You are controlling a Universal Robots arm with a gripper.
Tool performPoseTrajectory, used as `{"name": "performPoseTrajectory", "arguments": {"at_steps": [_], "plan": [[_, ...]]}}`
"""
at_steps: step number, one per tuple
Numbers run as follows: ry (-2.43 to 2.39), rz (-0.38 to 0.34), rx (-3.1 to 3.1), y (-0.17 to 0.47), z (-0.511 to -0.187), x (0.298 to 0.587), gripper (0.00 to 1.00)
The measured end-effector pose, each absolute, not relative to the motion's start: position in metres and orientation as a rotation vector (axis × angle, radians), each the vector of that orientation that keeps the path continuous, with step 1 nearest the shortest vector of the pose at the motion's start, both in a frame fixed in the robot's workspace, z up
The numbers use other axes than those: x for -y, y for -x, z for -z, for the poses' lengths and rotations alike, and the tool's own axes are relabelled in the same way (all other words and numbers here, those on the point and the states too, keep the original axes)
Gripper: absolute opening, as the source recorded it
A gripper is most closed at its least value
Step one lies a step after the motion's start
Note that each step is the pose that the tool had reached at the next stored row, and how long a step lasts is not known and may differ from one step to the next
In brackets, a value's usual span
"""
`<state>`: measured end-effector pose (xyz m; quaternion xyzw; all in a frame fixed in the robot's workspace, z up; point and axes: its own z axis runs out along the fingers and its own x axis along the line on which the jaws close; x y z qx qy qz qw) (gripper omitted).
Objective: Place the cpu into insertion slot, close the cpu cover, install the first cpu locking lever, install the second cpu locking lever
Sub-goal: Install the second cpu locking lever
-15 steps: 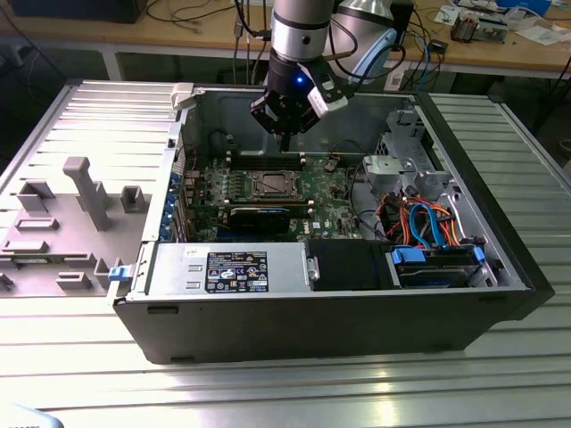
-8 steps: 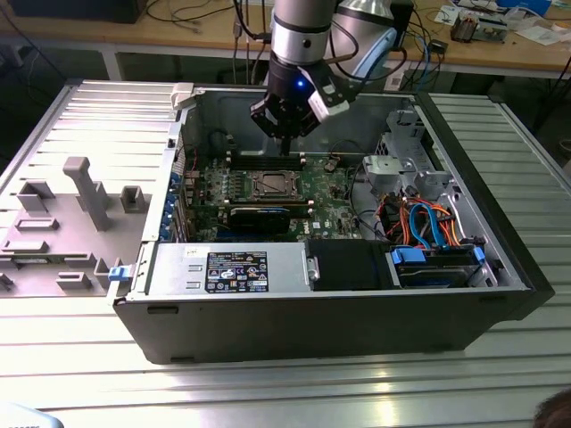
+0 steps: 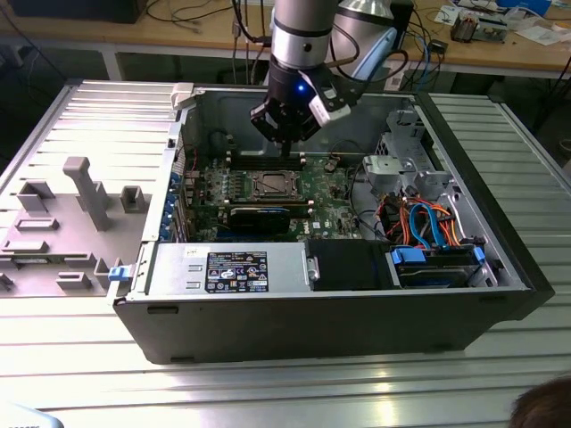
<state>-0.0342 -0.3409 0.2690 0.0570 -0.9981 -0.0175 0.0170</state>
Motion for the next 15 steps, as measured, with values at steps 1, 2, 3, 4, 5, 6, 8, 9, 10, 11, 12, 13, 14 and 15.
{"name": "performPoseTrajectory", "arguments": {"at_steps": [1,2,3,4,5,6,8,9,10,11,12,13,14,15], "plan": [[-0.177,0.054,3.102,0.034,-0.269,0.342,0.11],[-0.177,0.054,3.102,0.034,-0.269,0.343,0.11],[-0.177,0.054,3.102,0.034,-0.269,0.344,0.11],[-0.177,0.054,3.102,0.034,-0.269,0.345,0.11],[-0.177,0.054,3.102,0.034,-0.269,0.347,0.11],[-0.177,0.054,3.102,0.034,-0.269,0.349,0.11],[-0.177,0.054,3.102,0.034,-0.269,0.351,0.11],[-0.177,0.054,3.102,0.034,-0.269,0.352,0.11],[-0.177,0.054,3.102,0.034,-0.269,0.353,0.11],[-0.177,0.054,3.102,0.034,-0.269,0.354,0.11],[-0.177,0.055,3.102,0.034,-0.269,0.356,0.11],[-0.177,0.055,3.102,0.034,-0.269,0.358,0.11],[-0.177,0.055,3.102,0.034,-0.269,0.359,0.11],[-0.177,0.055,3.102,0.034,-0.269,0.360,0.11]]}}
